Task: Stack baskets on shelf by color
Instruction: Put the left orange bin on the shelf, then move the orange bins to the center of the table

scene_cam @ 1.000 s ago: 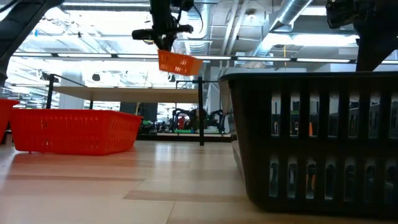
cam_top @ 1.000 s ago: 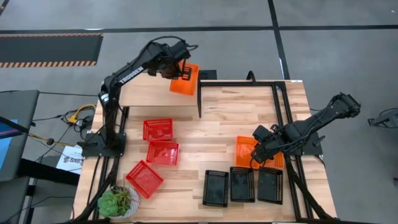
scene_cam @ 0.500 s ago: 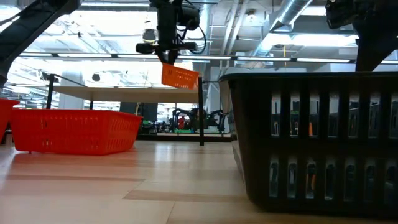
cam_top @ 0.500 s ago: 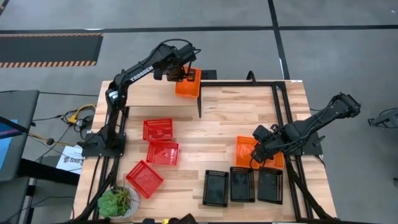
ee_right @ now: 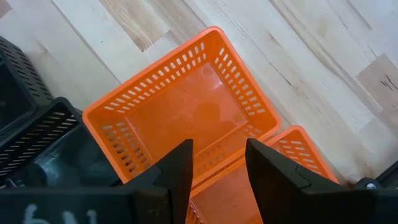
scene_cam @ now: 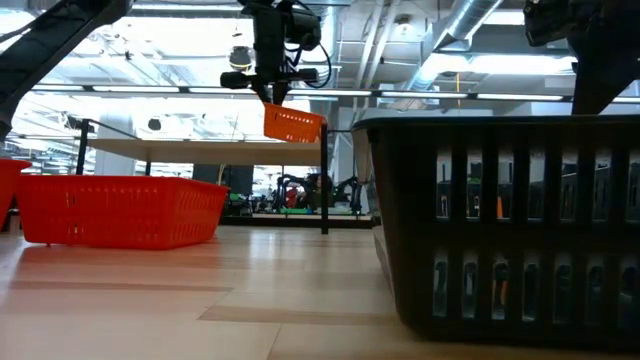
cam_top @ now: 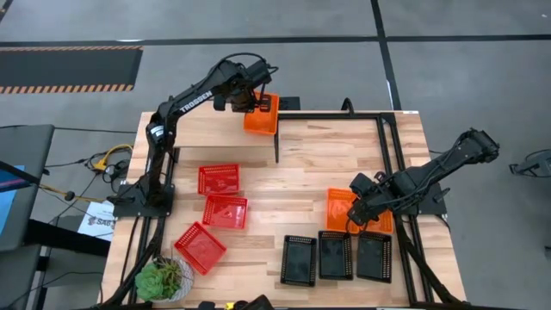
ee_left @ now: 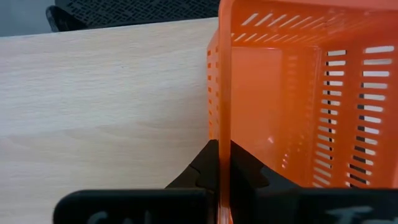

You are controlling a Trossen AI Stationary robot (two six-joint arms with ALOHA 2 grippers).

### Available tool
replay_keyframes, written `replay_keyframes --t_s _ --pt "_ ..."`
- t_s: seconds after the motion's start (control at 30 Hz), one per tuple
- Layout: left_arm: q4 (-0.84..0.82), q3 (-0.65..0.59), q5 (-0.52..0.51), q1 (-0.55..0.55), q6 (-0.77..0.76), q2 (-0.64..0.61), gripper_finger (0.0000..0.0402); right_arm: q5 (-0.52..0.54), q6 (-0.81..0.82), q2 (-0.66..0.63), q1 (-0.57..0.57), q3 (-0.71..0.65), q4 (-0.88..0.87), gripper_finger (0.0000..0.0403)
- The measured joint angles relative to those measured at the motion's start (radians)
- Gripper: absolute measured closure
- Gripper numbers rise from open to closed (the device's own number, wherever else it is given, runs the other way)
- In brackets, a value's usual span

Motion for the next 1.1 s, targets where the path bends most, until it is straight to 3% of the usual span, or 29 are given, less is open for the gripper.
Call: replay_keyframes --t_s 0.17,0.6,1.1 --pt "0.001 0.0 -0.017 -0.001 0.004 0.0 0.0376 0.001 0.0 0.0 0.0 0.0 0.0 0.0233" --pt "0.012 0.0 -0.01 -0.002 0.08 -0.001 0.0265 0.015 -0.003 0.0 0.0 0.0 0.0 0.0233" --pt "-0.002 0.084 0.017 -0.003 0.2 -0.026 0.019 0.021 -0.003 0.0 0.0 0.0 -0.001 0.0233"
